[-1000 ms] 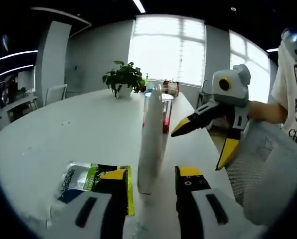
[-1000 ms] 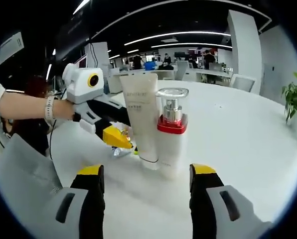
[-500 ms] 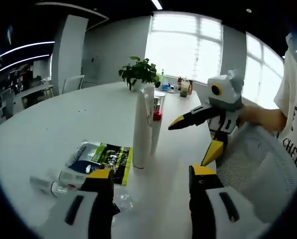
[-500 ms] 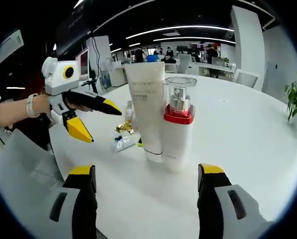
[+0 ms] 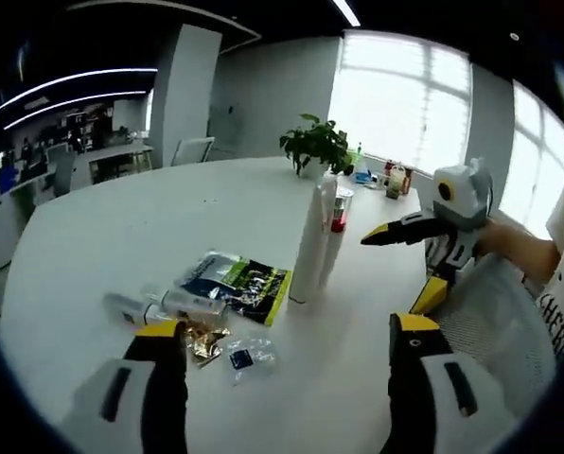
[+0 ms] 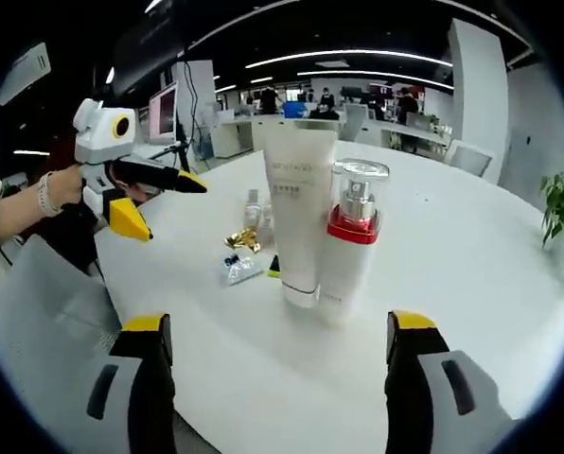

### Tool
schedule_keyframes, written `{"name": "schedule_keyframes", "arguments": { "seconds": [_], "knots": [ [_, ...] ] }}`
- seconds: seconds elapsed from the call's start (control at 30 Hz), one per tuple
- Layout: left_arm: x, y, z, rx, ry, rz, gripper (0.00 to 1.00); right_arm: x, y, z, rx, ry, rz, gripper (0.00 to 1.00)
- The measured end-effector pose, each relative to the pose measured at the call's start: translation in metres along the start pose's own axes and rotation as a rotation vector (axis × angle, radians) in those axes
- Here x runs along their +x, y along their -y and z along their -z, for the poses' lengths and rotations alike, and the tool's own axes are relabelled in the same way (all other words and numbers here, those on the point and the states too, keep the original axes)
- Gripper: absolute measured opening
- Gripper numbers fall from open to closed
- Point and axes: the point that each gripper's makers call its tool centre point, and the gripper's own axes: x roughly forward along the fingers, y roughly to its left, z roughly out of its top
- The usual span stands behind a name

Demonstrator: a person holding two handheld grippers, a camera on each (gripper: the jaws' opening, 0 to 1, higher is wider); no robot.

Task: Arrange the skincare products in the storage area until every visible bottle or jar stands upright without overlapping.

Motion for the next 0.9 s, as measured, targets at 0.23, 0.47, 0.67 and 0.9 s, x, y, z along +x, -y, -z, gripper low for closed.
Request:
{"name": "schedule_keyframes", "arguments": {
  "seconds": [0.23,0.47,0.67,0.9],
  "knots": [
    [-0.018,0.002,-0.001,-0.008,0.008,-0.02,0.99,-0.01,-0.005,-0.015,-0.029,0.027,0.016,0.96],
    [-0.03,0.004,0.005,-0.009,-0.006,-0.028,0.99,-0.012,-0.01,-0.019,-0.052,0.033,0.026,0.99],
    [-0.042,-0.003,0.007,-0.019,0.006,-0.052,0.99,-0.016,-0.014,-0.025,-0.062,0.046,0.041,1.0],
    [-0.052,0.002,0.006,-0.02,0.022,-0.07,0.99,-0.019,-0.021,-0.032,-0.073,0.055,0.051,1.0]
  ]
}}
